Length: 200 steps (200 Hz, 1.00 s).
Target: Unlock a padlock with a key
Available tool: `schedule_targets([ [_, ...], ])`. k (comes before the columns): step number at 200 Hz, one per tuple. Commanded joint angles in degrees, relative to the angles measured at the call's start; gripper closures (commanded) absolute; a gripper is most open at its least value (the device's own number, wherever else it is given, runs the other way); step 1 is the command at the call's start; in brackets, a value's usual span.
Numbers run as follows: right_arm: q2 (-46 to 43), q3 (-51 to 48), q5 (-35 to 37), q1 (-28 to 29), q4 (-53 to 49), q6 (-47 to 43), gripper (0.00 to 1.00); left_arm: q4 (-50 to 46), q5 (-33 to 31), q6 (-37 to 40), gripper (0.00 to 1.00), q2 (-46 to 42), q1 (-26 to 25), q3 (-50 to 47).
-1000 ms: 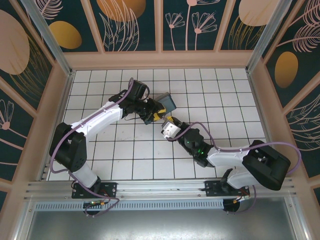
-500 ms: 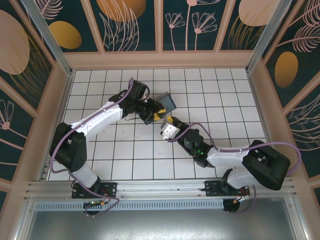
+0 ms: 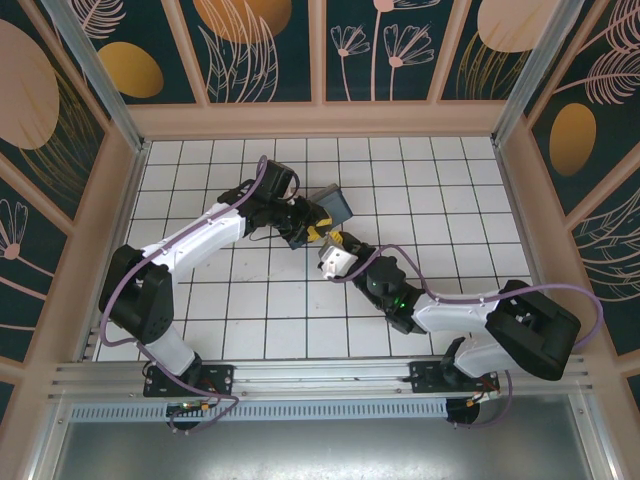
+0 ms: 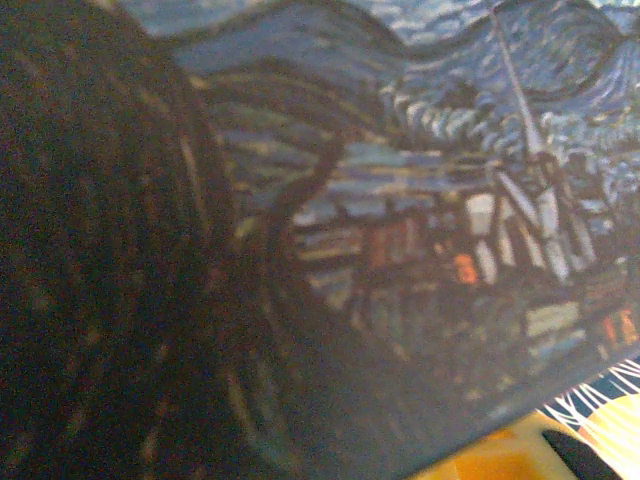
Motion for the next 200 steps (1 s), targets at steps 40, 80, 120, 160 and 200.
schedule_targets([
  [40,-1.13,1.15,-0.18,0.76,-1.19,0.51,0.70,3.04,1.16,-1.00,0.77,-0.76,0.14,1.62],
  [80,-2.75,-0.25,1.28,1.03,-3.79,-0.74,0.67,2.56,1.29,-0.56,0.77,-0.14,0.15,2.32],
  [120,-1.65,-0.04,0.97,0.62,-4.38,-1.30,0.71,2.16,1.28,-0.47,0.77,0.00,0.20,2.88],
  [160,-0.75,0.09,0.71,-0.37,-3.15,-1.31,0.75,2.33,1.39,-0.56,0.77,-0.28,0.18,2.81],
  [200,-0.37,-0.27,0.56,-1.78,-2.71,-1.80,0.75,2.50,1.69,-0.69,0.77,-0.32,0.15,3.25],
])
